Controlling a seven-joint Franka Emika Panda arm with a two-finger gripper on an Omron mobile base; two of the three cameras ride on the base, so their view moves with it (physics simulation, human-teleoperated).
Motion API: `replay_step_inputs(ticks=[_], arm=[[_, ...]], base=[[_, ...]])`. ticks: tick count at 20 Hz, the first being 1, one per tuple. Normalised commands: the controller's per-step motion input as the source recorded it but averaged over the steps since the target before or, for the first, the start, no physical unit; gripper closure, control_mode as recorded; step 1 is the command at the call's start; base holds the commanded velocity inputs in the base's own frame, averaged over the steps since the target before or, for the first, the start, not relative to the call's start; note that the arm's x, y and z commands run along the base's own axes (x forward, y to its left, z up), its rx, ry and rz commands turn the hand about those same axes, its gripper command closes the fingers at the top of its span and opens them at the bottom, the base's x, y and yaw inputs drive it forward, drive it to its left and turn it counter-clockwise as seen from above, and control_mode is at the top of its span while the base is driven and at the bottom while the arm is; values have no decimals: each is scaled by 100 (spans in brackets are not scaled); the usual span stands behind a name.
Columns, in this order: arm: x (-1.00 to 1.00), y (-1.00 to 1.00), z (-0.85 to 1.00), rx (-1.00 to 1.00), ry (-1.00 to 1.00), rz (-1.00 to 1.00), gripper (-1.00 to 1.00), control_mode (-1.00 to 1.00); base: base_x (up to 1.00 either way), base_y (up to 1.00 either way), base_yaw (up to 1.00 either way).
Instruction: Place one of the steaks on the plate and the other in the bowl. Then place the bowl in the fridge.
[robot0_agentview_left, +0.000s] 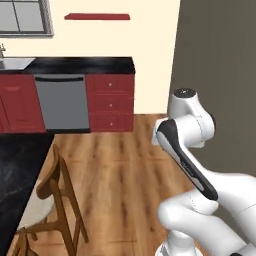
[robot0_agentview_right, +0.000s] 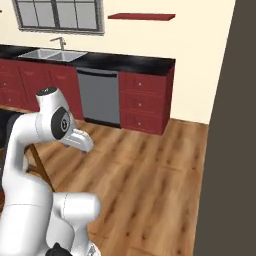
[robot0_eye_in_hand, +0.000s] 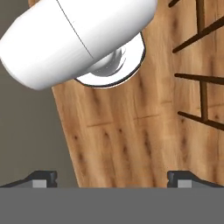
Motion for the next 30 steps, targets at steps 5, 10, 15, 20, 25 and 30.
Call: replay_step_inputs(ticks=[5,10,15,20,25,30], arm=[[0,0,0,0,0,0,-100,100],[0,0,0,0,0,0,-100,100],[0,0,0,0,0,0,-100,100],[0,0,0,0,0,0,-100,100],[0,0,0,0,0,0,-100,100],[0,0,0,0,0,0,-100,100]], base=[[100,-28,51],[100,-23,49],[92,-55,58],[54,-57,72],[47,-97,56],[56,-98,51]])
